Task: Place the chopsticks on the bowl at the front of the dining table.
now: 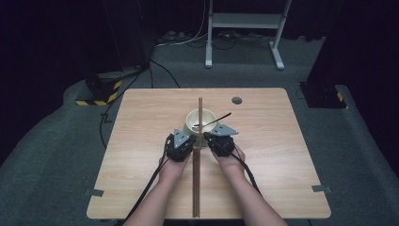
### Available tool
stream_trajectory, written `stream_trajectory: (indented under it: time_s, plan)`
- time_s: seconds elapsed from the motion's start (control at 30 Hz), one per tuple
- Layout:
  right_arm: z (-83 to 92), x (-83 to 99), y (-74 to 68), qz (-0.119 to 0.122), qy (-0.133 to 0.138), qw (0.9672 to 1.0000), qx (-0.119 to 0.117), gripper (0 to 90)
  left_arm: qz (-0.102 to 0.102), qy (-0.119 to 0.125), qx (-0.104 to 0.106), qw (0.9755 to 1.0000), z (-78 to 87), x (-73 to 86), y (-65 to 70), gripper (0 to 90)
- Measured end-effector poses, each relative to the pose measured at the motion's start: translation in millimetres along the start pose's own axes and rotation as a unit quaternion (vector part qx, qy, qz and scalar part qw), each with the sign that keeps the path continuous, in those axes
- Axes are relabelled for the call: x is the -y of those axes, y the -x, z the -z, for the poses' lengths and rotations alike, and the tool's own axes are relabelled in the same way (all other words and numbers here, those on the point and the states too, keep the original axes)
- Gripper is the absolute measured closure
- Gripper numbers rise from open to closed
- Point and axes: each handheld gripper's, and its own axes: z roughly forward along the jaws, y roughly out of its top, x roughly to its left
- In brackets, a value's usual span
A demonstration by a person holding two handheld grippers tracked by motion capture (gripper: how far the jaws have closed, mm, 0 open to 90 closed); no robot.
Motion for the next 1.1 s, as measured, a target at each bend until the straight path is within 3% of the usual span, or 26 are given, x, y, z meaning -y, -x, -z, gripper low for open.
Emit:
stream_trajectory:
  time_s: [0.17,0.27,0.47,0.7,0.9,1.03,1.1]
  plan:
    - [-5.7,4.5,2.1,-0.005,-0.015,0.9999,0.007,90.0,0.01,0.005,0.003,0.9999,-5.7,-0.7,-2.0,83.5]
    - [-5.6,6.1,2.3,-0.013,-0.014,0.9998,0.006,90.0,0.01,0.004,0.005,0.9999,-7.1,-0.9,-1.4,83.4]
    - [-8.0,5.4,1.2,-0.003,-0.012,0.9999,0.002,89.9,0.009,0.004,0.009,0.9999,-9.1,-2.6,-0.4,83.4]
    - [-9.7,6.6,-1.2,-0.015,-0.014,0.9998,0.002,90.0,0.009,0.001,0.008,0.9999,-9.3,-2.9,-1.2,83.4]
    - [-10.1,6.5,0.1,-0.009,-0.012,0.9999,0.003,89.5,0.01,0.001,0.006,0.9999,-9.3,-3.1,-2.0,82.0]
    - [-6.4,7.5,1.8,-0.012,-0.01,0.9999,0.008,85.5,0.008,0.007,0.002,0.9999,0.2,-1.5,-5.4,77.5]
    - [1.0,9.9,5.6,-0.015,-0.007,0.9998,0.012,78.2,-0.004,0.012,-0.01,0.9999,12.3,2.5,-12.4,74.2]
